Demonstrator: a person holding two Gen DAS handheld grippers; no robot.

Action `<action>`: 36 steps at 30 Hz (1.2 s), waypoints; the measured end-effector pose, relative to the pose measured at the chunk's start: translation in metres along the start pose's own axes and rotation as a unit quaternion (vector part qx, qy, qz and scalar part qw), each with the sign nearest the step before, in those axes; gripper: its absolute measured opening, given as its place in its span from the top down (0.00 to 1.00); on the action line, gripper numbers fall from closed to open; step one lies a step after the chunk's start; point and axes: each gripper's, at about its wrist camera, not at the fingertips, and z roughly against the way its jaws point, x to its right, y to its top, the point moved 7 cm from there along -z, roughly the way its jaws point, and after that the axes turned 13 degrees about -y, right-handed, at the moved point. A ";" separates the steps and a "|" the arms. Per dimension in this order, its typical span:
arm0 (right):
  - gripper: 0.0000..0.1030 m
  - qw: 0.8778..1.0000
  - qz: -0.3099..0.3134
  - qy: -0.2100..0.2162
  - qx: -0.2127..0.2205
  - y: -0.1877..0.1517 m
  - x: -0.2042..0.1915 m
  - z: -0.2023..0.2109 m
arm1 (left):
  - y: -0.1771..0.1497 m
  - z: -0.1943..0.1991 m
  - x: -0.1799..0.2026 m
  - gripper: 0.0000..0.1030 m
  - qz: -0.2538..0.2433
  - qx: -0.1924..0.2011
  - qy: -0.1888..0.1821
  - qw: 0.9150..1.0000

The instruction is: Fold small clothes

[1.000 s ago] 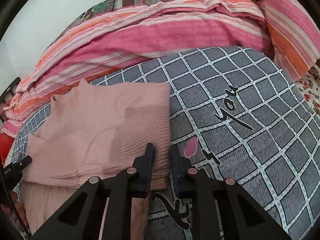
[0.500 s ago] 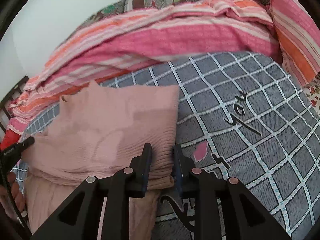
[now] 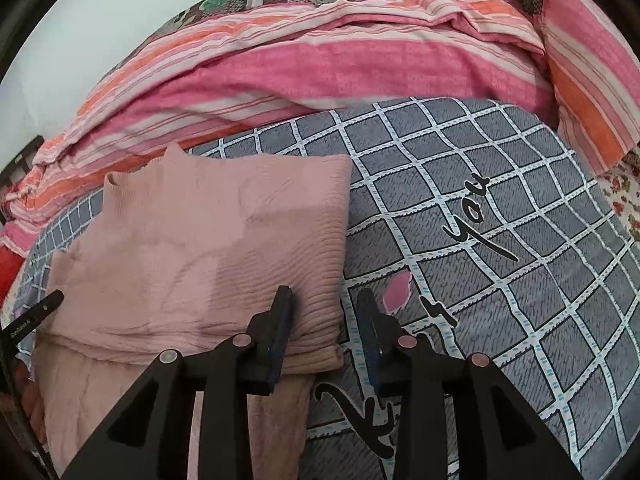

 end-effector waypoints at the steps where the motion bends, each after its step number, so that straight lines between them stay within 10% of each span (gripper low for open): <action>1: 0.69 1.000 0.003 -0.002 0.000 0.000 -0.001 0.000 | 0.000 0.000 0.002 0.65 -0.005 -0.001 0.003 1.000; 36: 0.59 1.000 -0.002 -0.004 -0.004 -0.002 0.001 -0.001 | 0.000 -0.002 0.007 0.47 -0.018 -0.013 -0.009 1.000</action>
